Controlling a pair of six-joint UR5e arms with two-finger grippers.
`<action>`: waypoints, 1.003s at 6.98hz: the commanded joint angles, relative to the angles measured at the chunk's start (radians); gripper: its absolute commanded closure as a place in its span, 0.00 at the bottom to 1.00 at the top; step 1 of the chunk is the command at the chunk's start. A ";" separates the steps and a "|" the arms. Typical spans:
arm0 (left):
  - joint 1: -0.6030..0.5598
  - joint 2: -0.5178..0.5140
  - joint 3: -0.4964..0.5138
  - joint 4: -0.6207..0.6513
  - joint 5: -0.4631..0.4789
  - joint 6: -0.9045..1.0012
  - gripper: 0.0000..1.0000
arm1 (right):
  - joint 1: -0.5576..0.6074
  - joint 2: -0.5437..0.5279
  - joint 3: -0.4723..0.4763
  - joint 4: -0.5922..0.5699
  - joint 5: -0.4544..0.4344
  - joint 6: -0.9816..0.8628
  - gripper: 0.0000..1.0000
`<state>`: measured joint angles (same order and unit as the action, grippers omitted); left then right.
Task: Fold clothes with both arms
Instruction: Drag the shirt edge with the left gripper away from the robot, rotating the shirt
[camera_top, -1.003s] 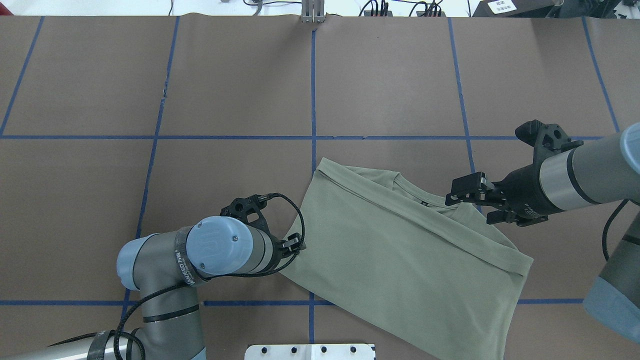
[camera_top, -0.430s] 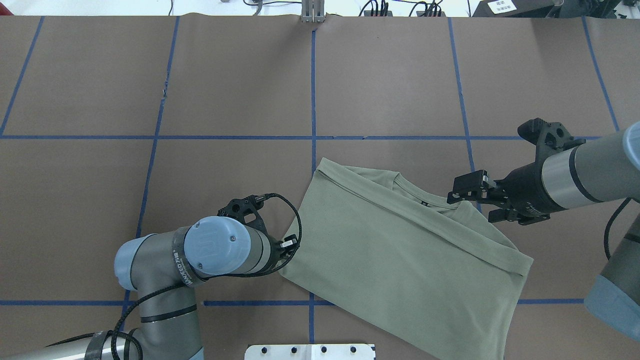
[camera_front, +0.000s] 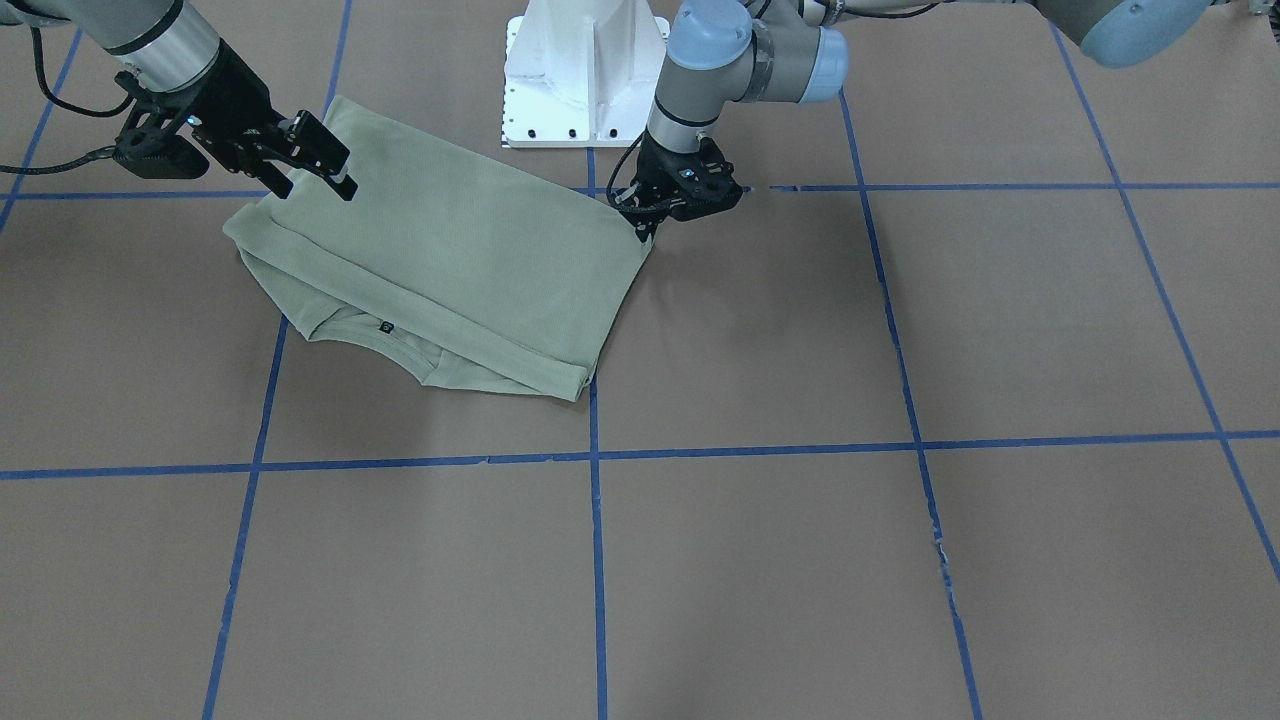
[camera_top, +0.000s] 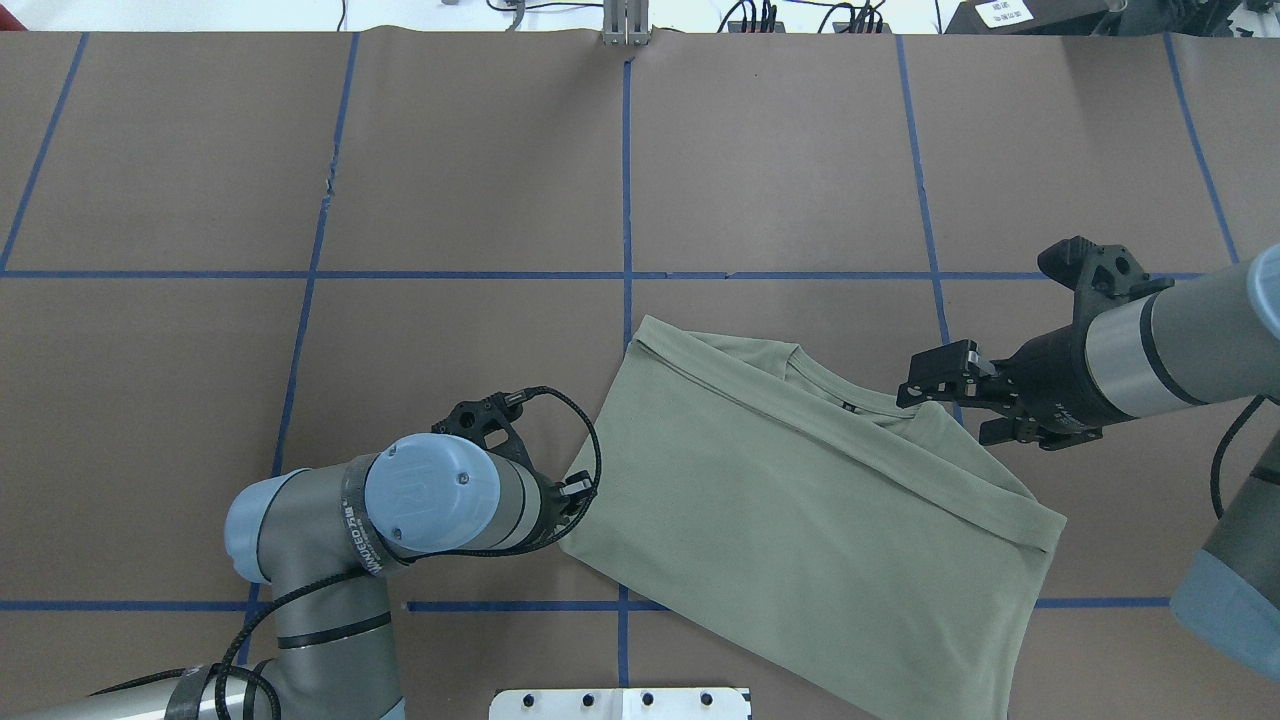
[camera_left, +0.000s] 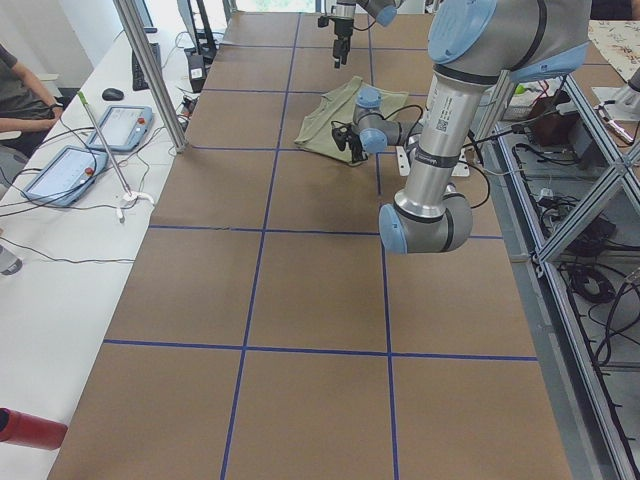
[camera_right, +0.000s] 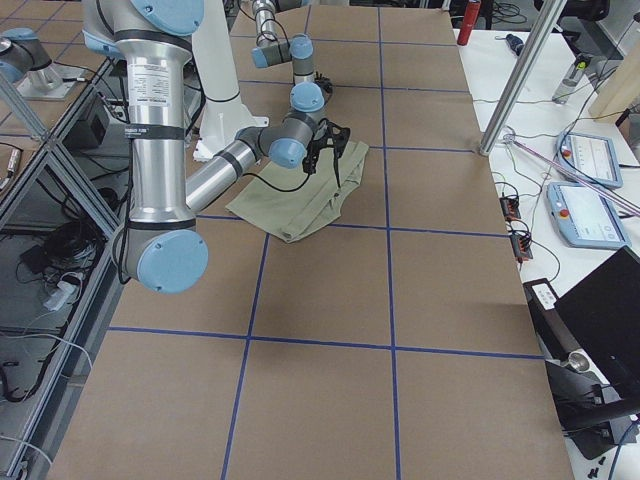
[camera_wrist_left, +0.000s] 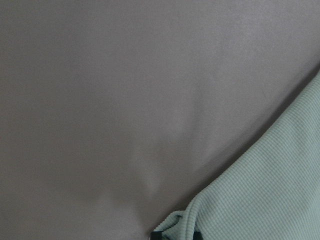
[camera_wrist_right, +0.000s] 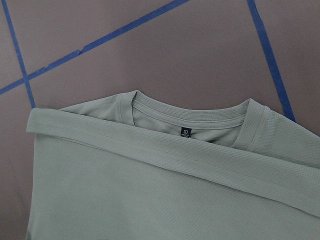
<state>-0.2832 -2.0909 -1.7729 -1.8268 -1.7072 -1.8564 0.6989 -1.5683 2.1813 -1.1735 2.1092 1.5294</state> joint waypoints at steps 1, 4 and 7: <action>-0.010 -0.006 -0.002 0.027 0.000 -0.024 1.00 | 0.014 0.004 0.003 0.000 0.000 0.000 0.00; -0.140 -0.023 0.012 0.066 0.006 -0.006 1.00 | 0.021 0.008 -0.005 0.000 0.000 -0.002 0.00; -0.278 -0.052 0.108 0.064 0.009 0.092 1.00 | 0.030 0.016 -0.003 0.002 0.000 -0.002 0.00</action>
<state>-0.5075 -2.1224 -1.7173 -1.7623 -1.6993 -1.8023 0.7255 -1.5538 2.1779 -1.1728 2.1093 1.5285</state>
